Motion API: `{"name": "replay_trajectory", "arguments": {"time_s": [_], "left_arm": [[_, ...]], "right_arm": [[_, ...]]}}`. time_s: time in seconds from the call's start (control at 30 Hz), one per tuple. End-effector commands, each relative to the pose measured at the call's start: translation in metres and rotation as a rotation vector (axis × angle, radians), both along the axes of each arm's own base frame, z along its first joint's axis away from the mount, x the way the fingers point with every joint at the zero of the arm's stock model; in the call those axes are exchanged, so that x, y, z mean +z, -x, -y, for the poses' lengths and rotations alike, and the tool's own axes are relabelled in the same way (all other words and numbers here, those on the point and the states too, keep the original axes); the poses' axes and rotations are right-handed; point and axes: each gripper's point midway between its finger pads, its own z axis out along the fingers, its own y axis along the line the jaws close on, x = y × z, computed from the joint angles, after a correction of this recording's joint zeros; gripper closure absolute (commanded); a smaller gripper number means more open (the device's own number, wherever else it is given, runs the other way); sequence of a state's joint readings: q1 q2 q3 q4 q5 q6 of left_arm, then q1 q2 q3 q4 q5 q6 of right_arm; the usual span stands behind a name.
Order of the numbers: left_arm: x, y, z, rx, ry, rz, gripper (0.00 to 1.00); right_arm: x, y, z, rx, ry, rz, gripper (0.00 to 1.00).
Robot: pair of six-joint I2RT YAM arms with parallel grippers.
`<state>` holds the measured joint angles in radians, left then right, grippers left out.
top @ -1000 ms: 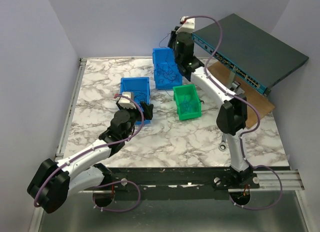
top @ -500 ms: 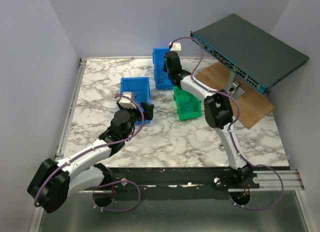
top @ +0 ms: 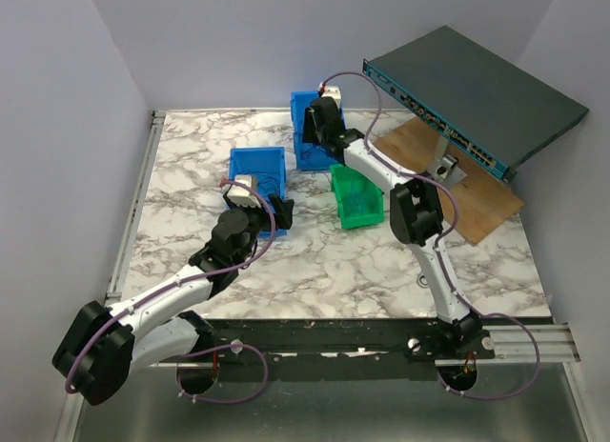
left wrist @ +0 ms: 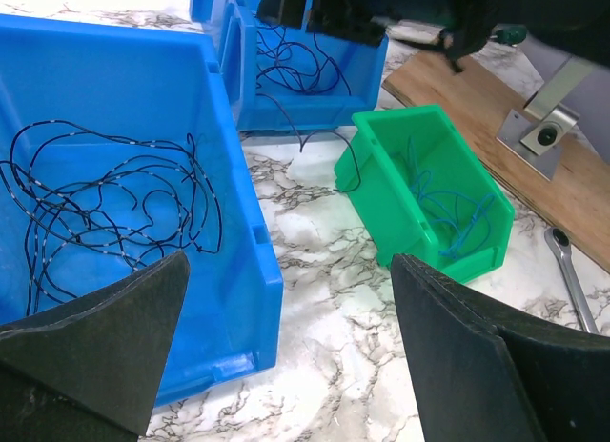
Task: Untangle the cables
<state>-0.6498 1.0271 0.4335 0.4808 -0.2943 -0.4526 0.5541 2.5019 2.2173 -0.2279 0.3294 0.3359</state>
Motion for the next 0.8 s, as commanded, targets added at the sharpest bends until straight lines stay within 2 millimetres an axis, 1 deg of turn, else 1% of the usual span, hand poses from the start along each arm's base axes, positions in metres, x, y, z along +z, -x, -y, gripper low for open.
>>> {"name": "replay_trajectory", "arguments": {"time_s": [0.0,0.1,0.2,0.3,0.43,0.47,0.57,0.67,0.77], "left_arm": [[0.015,-0.002,0.007,-0.028,0.013,0.035,0.11],[0.017,-0.001,0.006,-0.03,0.013,0.038,0.11],[0.017,-0.001,0.006,-0.027,0.012,0.041,0.11],[0.017,0.0,0.006,-0.028,0.01,0.041,0.11],[0.018,0.0,0.006,-0.031,0.012,0.043,0.11],[0.017,0.0,0.006,-0.031,0.01,0.041,0.11],[0.017,-0.001,0.007,-0.031,0.009,0.04,0.11],[0.016,-0.001,0.006,-0.03,0.006,0.037,0.11],[0.016,-0.002,0.007,-0.03,0.003,0.037,0.11]], "right_arm": [[0.087,0.017,0.001,0.054,-0.075,0.044,0.33],[0.092,0.037,0.004,0.095,-0.063,0.001,0.23],[0.086,0.058,0.008,0.161,-0.017,-0.053,0.2],[0.072,0.079,0.011,0.248,0.044,-0.123,0.22],[0.054,0.106,0.01,0.404,0.155,-0.179,0.28],[0.053,0.111,0.009,0.434,0.192,-0.176,0.28],[0.045,0.119,0.011,0.487,0.304,-0.169,0.32],[0.038,0.122,0.009,0.526,0.359,-0.185,0.35],[0.024,0.125,0.005,0.558,0.394,-0.21,0.36]]}}
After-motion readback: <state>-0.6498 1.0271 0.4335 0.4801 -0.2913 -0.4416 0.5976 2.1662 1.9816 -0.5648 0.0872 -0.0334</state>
